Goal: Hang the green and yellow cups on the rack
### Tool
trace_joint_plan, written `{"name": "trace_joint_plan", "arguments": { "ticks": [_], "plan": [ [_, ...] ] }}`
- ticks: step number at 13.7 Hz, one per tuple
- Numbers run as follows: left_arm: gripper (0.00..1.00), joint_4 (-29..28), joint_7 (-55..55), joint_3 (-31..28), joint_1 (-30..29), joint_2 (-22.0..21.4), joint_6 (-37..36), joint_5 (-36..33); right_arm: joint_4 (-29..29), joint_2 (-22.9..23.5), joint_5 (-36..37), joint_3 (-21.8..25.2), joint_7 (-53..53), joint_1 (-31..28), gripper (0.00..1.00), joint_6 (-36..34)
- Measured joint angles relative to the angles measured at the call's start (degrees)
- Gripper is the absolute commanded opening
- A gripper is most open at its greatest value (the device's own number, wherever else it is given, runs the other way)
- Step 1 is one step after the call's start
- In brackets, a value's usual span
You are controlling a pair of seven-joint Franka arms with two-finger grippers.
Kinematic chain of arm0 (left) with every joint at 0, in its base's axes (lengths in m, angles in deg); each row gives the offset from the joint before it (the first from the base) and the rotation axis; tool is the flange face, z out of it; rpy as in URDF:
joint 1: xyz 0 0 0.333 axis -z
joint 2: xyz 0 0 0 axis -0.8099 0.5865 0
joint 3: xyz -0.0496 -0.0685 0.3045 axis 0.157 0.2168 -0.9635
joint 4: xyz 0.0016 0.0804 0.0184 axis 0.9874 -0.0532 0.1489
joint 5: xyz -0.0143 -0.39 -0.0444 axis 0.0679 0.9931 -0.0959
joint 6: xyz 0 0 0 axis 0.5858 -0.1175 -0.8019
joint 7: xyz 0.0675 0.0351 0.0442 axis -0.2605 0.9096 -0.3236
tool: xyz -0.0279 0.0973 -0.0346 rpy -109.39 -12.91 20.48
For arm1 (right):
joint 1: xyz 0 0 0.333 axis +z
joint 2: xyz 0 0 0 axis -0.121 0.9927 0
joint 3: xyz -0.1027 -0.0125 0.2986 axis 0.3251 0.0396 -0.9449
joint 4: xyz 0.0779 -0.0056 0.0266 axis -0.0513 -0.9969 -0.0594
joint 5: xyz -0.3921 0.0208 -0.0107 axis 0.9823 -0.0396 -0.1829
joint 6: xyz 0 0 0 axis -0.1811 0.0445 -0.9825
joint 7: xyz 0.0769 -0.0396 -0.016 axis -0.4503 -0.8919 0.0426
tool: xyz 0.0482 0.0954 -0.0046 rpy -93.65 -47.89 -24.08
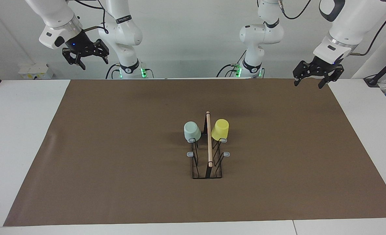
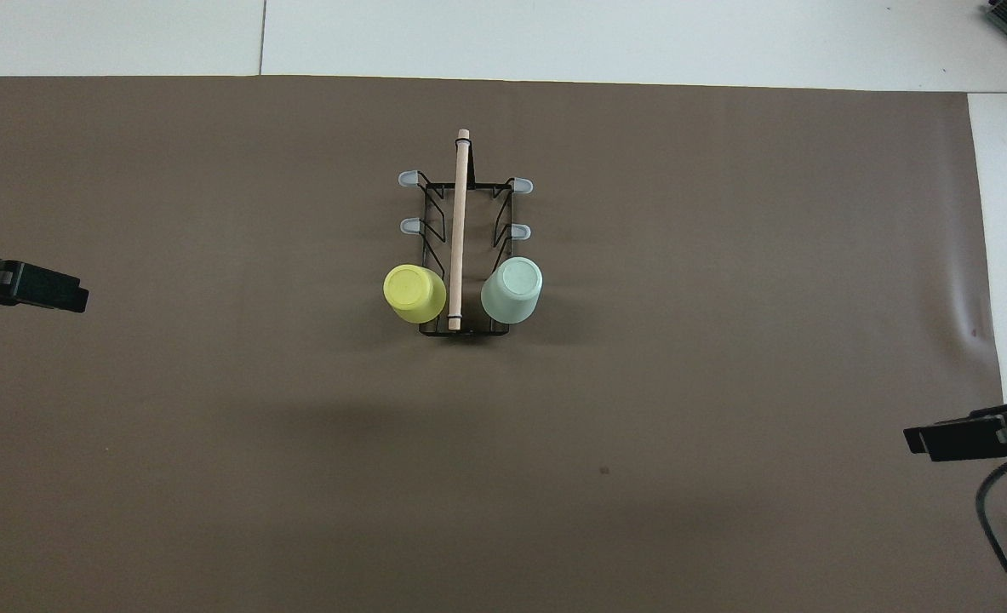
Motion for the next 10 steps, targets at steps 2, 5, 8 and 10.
{"name": "trace_joint_plan", "arguments": {
  "ticks": [2, 5, 8, 10],
  "plan": [
    [1.0, 0.2, 0.0, 0.0, -0.1, 0.4, 0.0, 0.0, 0.0, 0.0, 0.8, 0.0, 0.3, 0.0, 1.0, 0.9],
    [1.0, 0.2, 0.0, -0.1, -0.1, 0.8, 0.0, 0.0, 0.0, 0.1, 0.8, 0.0, 2.0, 0.0, 1.0, 1.7],
    [1.0, 0.0, 0.0, -0.1, -0.2, 0.8, -0.3, 0.0, 0.6, 1.4, 0.8, 0.1, 2.3, 0.0, 1.0, 3.9],
    [1.0, -0.1, 0.0, -0.1, -0.2, 0.8, -0.3, 0.0, 3.1, 4.4, 1.2, 0.1, 2.5, 0.0, 1.0, 4.1]
  ]
}}
